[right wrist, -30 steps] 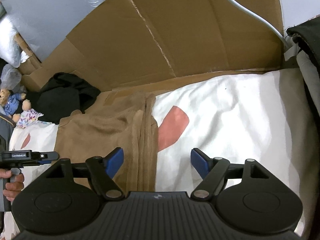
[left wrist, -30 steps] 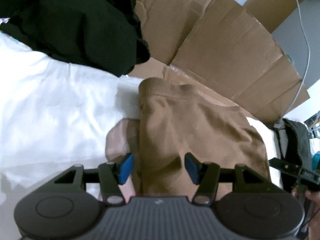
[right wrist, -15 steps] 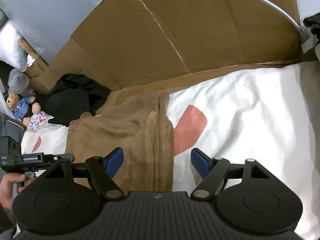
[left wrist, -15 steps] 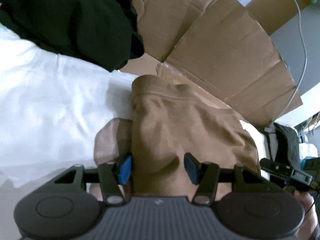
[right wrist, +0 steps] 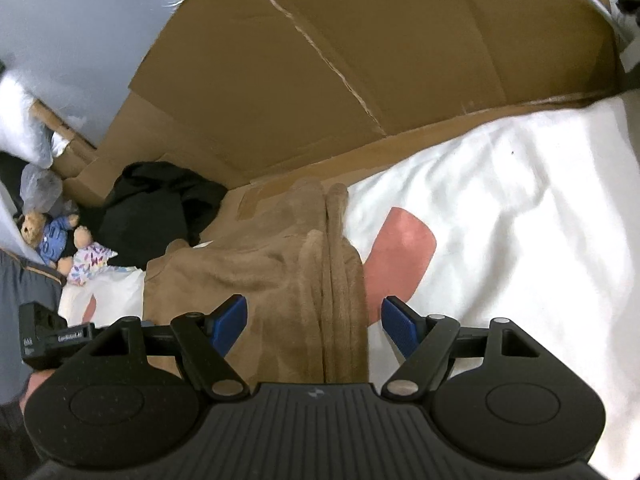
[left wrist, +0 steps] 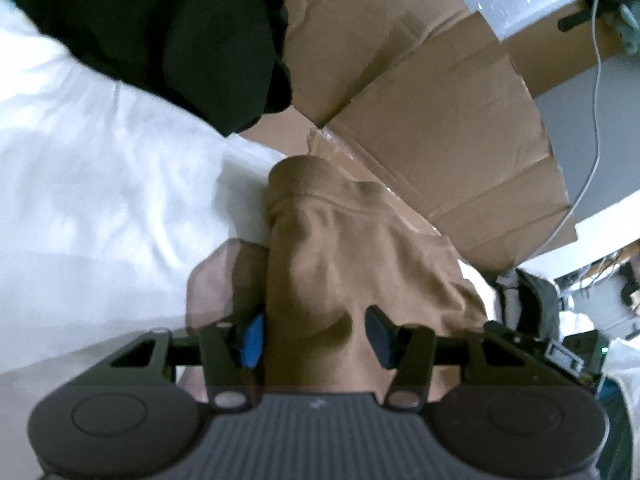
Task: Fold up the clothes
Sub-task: 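Close the left gripper on the bundle end while the right gripper pinches beside it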
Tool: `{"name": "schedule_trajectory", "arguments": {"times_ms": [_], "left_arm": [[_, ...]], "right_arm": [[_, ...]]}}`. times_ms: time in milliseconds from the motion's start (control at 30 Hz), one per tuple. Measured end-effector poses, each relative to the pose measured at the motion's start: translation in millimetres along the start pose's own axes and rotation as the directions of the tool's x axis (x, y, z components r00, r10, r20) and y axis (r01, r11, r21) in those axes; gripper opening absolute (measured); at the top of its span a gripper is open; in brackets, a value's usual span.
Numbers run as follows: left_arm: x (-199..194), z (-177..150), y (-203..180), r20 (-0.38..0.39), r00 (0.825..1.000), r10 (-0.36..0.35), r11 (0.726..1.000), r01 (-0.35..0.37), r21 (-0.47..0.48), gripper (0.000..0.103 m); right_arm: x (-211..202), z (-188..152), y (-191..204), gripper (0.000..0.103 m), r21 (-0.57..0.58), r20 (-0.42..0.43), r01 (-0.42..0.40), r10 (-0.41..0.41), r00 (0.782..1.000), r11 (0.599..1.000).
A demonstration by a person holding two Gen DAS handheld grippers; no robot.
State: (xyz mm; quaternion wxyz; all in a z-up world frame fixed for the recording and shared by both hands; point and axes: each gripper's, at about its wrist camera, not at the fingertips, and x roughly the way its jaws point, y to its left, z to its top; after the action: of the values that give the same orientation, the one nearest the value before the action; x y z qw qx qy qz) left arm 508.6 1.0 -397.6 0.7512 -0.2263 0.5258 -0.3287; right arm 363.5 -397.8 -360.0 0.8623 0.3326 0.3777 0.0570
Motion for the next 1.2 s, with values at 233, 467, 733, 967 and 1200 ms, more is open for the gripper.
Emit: {"name": "schedule_trajectory", "arguments": {"times_ms": [233,467,733,967,1200], "left_arm": [[6,2,11,-0.004,0.999,-0.045,0.998,0.045,-0.031,0.051],[5,3,19,-0.039,0.996,-0.079,0.997,0.078,-0.031,0.049],[12,1,13,-0.021,0.996,-0.089,0.995,0.088,-0.044,0.049],[20,9,7,-0.027,0.996,-0.084,0.996,0.083,-0.031,0.049],[30,13,1,-0.024,0.996,-0.09,0.996,0.089,-0.028,0.05]], "right_arm": [[10,-1,-10,0.078,0.035,-0.018,-0.021,0.022,1.0,0.999],[13,5,-13,0.078,0.049,-0.062,-0.032,0.035,0.997,0.998],[24,12,-17,0.079,0.095,-0.098,-0.074,0.084,0.992,0.993],[35,21,-18,0.079,0.099,-0.114,-0.114,0.125,0.986,0.989],[44,28,-13,0.085,0.047,-0.158,-0.141,0.147,0.976,0.989]]}}
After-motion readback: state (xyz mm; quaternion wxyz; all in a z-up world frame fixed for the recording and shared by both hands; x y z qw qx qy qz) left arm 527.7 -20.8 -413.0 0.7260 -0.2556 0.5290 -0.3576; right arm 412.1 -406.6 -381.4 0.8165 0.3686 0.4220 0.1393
